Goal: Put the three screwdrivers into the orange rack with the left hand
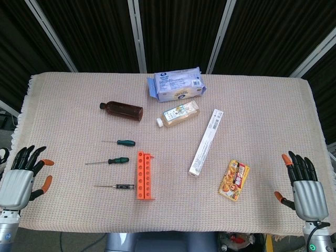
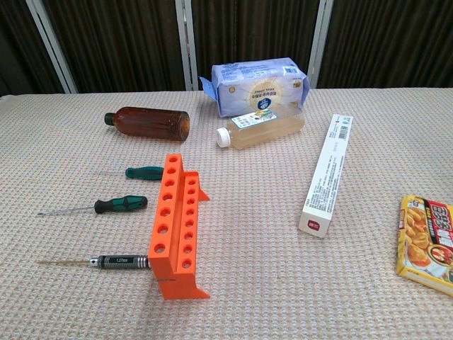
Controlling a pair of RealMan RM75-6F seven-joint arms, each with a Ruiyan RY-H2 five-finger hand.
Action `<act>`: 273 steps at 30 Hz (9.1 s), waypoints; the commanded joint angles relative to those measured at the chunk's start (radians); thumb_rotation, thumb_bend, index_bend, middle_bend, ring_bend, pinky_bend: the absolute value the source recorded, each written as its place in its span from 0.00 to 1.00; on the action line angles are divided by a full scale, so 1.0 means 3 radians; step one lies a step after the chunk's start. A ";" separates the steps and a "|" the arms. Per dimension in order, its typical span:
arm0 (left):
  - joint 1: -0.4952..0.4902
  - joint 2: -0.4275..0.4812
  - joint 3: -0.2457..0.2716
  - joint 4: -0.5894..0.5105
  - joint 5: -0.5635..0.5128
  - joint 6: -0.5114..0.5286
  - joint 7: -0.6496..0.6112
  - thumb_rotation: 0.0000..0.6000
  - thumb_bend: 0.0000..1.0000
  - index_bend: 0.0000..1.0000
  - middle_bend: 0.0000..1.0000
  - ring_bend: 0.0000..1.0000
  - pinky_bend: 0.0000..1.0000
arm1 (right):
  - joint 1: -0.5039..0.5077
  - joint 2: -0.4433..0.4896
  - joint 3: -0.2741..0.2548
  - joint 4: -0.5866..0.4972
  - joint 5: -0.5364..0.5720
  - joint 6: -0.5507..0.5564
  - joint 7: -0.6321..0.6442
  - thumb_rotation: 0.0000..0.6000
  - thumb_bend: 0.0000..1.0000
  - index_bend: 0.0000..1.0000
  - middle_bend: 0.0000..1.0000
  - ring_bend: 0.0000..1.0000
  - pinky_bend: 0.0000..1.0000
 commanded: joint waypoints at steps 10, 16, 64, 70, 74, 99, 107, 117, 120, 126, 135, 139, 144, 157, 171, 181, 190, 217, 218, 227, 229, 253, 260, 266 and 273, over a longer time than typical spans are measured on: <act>-0.0100 0.0017 -0.0013 -0.0159 -0.0086 -0.0172 0.0485 1.00 0.22 0.39 0.11 0.00 0.00 | -0.0025 -0.0006 -0.0021 0.0028 -0.0047 0.0045 0.0025 1.00 0.00 0.00 0.00 0.00 0.00; -0.0245 -0.0003 0.0016 -0.0282 -0.0014 -0.0394 0.0770 1.00 0.17 0.41 0.11 0.00 0.00 | -0.0028 -0.0014 -0.0033 0.0046 -0.0076 0.0054 0.0044 1.00 0.00 0.00 0.00 0.00 0.00; -0.1142 -0.1965 -0.0002 0.0133 -0.1375 -0.1219 0.3410 1.00 0.26 0.40 0.00 0.00 0.00 | -0.0085 -0.0002 -0.0045 0.0285 -0.0042 0.0097 0.0412 1.00 0.00 0.00 0.00 0.00 0.00; -0.1170 -0.2081 0.0063 0.0283 -0.1305 -0.1123 0.3336 1.00 0.23 0.42 0.00 0.00 0.00 | -0.0103 0.0010 -0.0052 0.0297 -0.0019 0.0096 0.0443 1.00 0.00 0.00 0.00 0.00 0.00; -0.1179 -0.2142 0.0093 0.0359 -0.1268 -0.1094 0.3260 1.00 0.23 0.44 0.00 0.00 0.00 | -0.0119 0.0020 -0.0052 0.0309 -0.0004 0.0108 0.0466 1.00 0.00 0.00 0.00 0.00 0.00; -0.1250 -0.2119 0.0236 0.0477 -0.1302 -0.0981 0.3272 1.00 0.50 0.54 0.00 0.00 0.00 | -0.0140 0.0003 -0.0048 0.0389 0.0055 0.0068 0.0573 1.00 0.00 0.00 0.00 0.00 0.00; -0.1226 -0.1679 0.0337 0.0459 -0.1048 -0.0834 0.3165 1.00 0.50 0.53 0.00 0.00 0.00 | -0.0128 -0.0008 -0.0043 0.0383 0.0058 0.0047 0.0565 1.00 0.00 0.00 0.00 0.00 0.00; -0.1275 -0.1609 0.0369 0.0459 -0.1045 -0.0924 0.3326 1.00 0.45 0.36 0.00 0.00 0.00 | -0.0134 -0.0021 -0.0039 0.0412 0.0076 0.0045 0.0588 1.00 0.00 0.00 0.00 0.00 0.00; -0.1296 -0.1668 0.0371 0.0483 -0.1058 -0.0956 0.3399 1.00 0.45 0.36 0.00 0.00 0.00 | -0.0147 -0.0015 -0.0037 0.0421 0.0081 0.0062 0.0609 1.00 0.00 0.00 0.00 0.00 0.00; -0.1328 -0.1759 0.0358 0.0493 -0.1056 -0.0968 0.3496 1.00 0.45 0.39 0.00 0.00 0.00 | -0.0161 -0.0025 -0.0035 0.0463 0.0107 0.0062 0.0663 1.00 0.00 0.00 0.00 0.00 0.00; -0.1324 -0.1882 0.0354 0.0535 -0.1090 -0.0942 0.3576 1.00 0.33 0.42 0.00 0.00 0.00 | -0.0176 -0.0023 -0.0032 0.0507 0.0121 0.0072 0.0718 1.00 0.00 0.00 0.00 0.00 0.00; -0.1312 -0.1902 0.0356 0.0558 -0.1082 -0.0916 0.3558 1.00 0.27 0.42 0.00 0.00 0.00 | -0.0178 -0.0024 -0.0032 0.0517 0.0124 0.0066 0.0732 1.00 0.00 0.00 0.00 0.00 0.00; -0.1306 -0.1920 0.0356 0.0598 -0.1079 -0.0912 0.3532 1.00 0.27 0.45 0.00 0.00 0.00 | -0.0174 -0.0030 -0.0032 0.0529 0.0116 0.0064 0.0742 1.00 0.00 0.00 0.00 0.00 0.00; -0.1331 -0.2006 0.0321 0.0673 -0.1176 -0.0965 0.3556 1.00 0.30 0.49 0.00 0.00 0.00 | -0.0199 -0.0026 -0.0027 0.0531 0.0143 0.0078 0.0748 1.00 0.00 0.00 0.00 0.00 0.00; -0.1343 -0.1971 0.0359 0.0682 -0.1024 -0.0978 0.3254 1.00 0.47 0.63 0.06 0.00 0.00 | -0.0211 -0.0030 -0.0032 0.0525 0.0139 0.0079 0.0736 1.00 0.00 0.00 0.00 0.00 0.00; -0.1282 -0.1379 0.0283 -0.0038 -0.0741 -0.0953 0.1888 1.00 0.50 0.75 0.15 0.00 0.00 | -0.0171 -0.0027 -0.0026 0.0501 0.0117 0.0033 0.0702 1.00 0.00 0.00 0.00 0.00 0.00; -0.1083 -0.0694 0.0241 -0.0582 -0.0208 -0.0584 0.0182 1.00 0.50 0.75 0.16 0.00 0.00 | -0.0129 -0.0026 -0.0022 0.0469 0.0104 -0.0020 0.0651 1.00 0.00 0.00 0.00 0.00 0.00; -0.1353 -0.0333 0.0207 -0.0911 0.0007 -0.1123 -0.2481 1.00 0.50 0.73 0.15 0.00 0.00 | -0.0108 -0.0028 -0.0021 0.0449 0.0128 -0.0049 0.0627 1.00 0.00 0.00 0.00 0.00 0.00; -0.1357 -0.0336 0.0200 -0.0911 0.0000 -0.1129 -0.2477 1.00 0.50 0.73 0.15 0.00 0.00 | -0.0109 -0.0029 -0.0021 0.0451 0.0130 -0.0050 0.0630 1.00 0.00 0.00 0.00 0.00 0.00; -0.1370 -0.0340 0.0140 -0.0924 -0.0048 -0.1147 -0.2392 1.00 0.50 0.74 0.15 0.00 0.00 | -0.0104 -0.0035 -0.0021 0.0466 0.0136 -0.0057 0.0639 1.00 0.00 0.00 0.00 0.00 0.00; -0.1371 -0.0341 0.0132 -0.0919 -0.0060 -0.1151 -0.2378 1.00 0.50 0.74 0.15 0.00 0.00 | -0.0103 -0.0036 -0.0021 0.0470 0.0139 -0.0060 0.0640 1.00 0.00 0.00 0.00 0.00 0.00; -0.1395 -0.0427 0.0030 -0.0884 -0.0209 -0.1229 -0.2124 1.00 0.50 0.74 0.15 0.00 0.00 | -0.0101 -0.0041 -0.0016 0.0478 0.0173 -0.0079 0.0648 1.00 0.00 0.00 0.00 0.00 0.00; -0.1391 -0.0398 0.0036 -0.0897 -0.0175 -0.1229 -0.2130 1.00 0.50 0.74 0.15 0.00 0.00 | -0.0102 -0.0040 -0.0017 0.0475 0.0178 -0.0081 0.0640 1.00 0.00 0.00 0.00 0.00 0.00; -0.1393 -0.0395 0.0044 -0.0888 -0.0172 -0.1249 -0.2134 1.00 0.50 0.74 0.15 0.00 0.00 | -0.0099 -0.0041 -0.0015 0.0472 0.0183 -0.0085 0.0633 1.00 0.00 0.00 0.00 0.00 0.00; -0.1407 -0.0402 0.0047 -0.0864 -0.0198 -0.1295 -0.2128 1.00 0.50 0.74 0.15 0.00 0.00 | -0.0097 -0.0045 -0.0015 0.0475 0.0193 -0.0096 0.0633 1.00 0.00 0.00 0.00 0.00 0.00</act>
